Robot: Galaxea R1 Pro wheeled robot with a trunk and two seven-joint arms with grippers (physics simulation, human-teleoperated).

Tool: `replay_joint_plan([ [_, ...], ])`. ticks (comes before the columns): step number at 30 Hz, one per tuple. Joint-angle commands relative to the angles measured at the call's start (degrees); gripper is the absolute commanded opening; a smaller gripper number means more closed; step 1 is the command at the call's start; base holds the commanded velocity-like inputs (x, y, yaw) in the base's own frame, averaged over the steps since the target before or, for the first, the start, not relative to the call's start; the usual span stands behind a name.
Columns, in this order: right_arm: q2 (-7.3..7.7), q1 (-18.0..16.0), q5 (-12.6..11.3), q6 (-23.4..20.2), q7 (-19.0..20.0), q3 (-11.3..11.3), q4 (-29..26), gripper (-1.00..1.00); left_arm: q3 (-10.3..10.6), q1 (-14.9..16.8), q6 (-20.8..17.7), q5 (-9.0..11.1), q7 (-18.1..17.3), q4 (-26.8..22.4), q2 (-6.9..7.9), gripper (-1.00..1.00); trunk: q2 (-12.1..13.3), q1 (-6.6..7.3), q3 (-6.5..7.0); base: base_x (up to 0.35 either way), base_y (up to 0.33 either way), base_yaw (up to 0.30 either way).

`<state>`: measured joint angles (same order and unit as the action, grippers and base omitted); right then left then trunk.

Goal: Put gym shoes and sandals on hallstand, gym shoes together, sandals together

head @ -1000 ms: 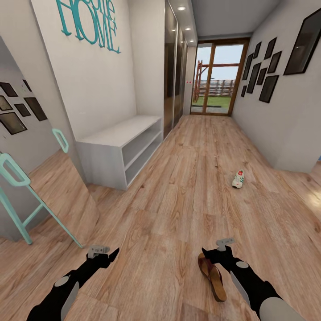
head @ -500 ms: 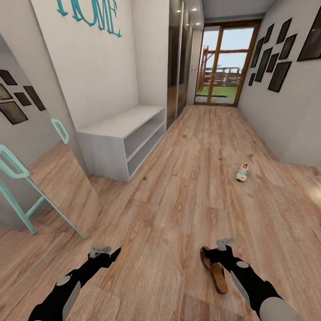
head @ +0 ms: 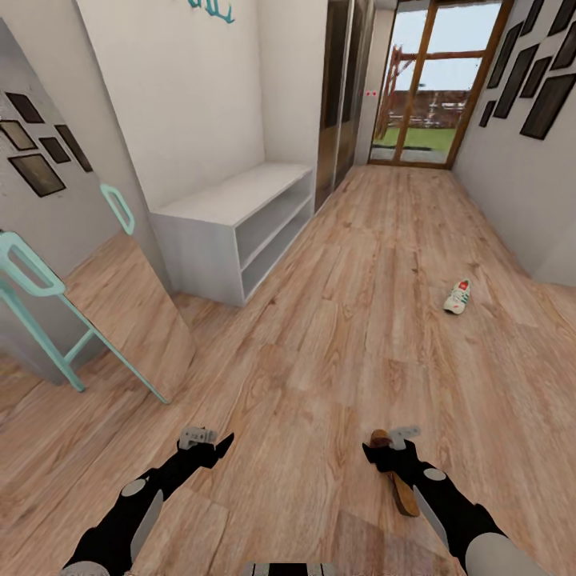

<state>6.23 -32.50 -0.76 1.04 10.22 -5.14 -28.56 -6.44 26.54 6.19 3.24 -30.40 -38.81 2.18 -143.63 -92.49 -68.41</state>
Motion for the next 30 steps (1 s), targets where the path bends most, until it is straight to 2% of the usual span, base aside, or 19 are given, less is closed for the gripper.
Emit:
replay_joint_plan([
  [1, 0.05, -0.02, -0.09, 0.11, 0.03, -0.23, 0.0, 1.0, -0.06, 0.14, -0.3, 0.37, -0.36, -0.63, -0.15, 1.0, -0.03, -0.01, -0.35, 0.0, 0.0, 0.14],
  [11, 0.02, -0.02, -0.12, 0.1, 0.03, -0.23, 0.0, 1.0, 0.04, 0.42, -5.03, 0.59, -0.62, -6.55, -1.54, 1.0, -0.17, -0.27, -3.28, 0.0, 0.0, 0.14],
  [17, 0.02, -0.02, -0.12, 0.1, -0.01, -0.23, 0.0, 1.0, 0.13, 0.34, -5.62, 0.28, -0.66, -7.26, -2.16, 1.0, -0.25, -0.42, -5.09, 0.0, 0.0, 0.096],
  [22, 0.1, -0.02, -0.12, 0.12, -0.03, -0.17, 0.0, 1.0, 0.19, 0.13, -5.8, 0.47, -0.72, -7.54, -2.21, 1.0, -0.31, -0.55, -6.64, 0.0, 0.0, -0.048],
  [30, 0.11, -0.02, -0.12, 0.11, -0.03, -0.28, -0.08, 1.0, 0.12, -0.06, -5.25, 0.2, -0.71, -7.62, -2.32, 1.0, -0.31, -0.55, -7.01, 0.0, 0.0, -0.074],
])
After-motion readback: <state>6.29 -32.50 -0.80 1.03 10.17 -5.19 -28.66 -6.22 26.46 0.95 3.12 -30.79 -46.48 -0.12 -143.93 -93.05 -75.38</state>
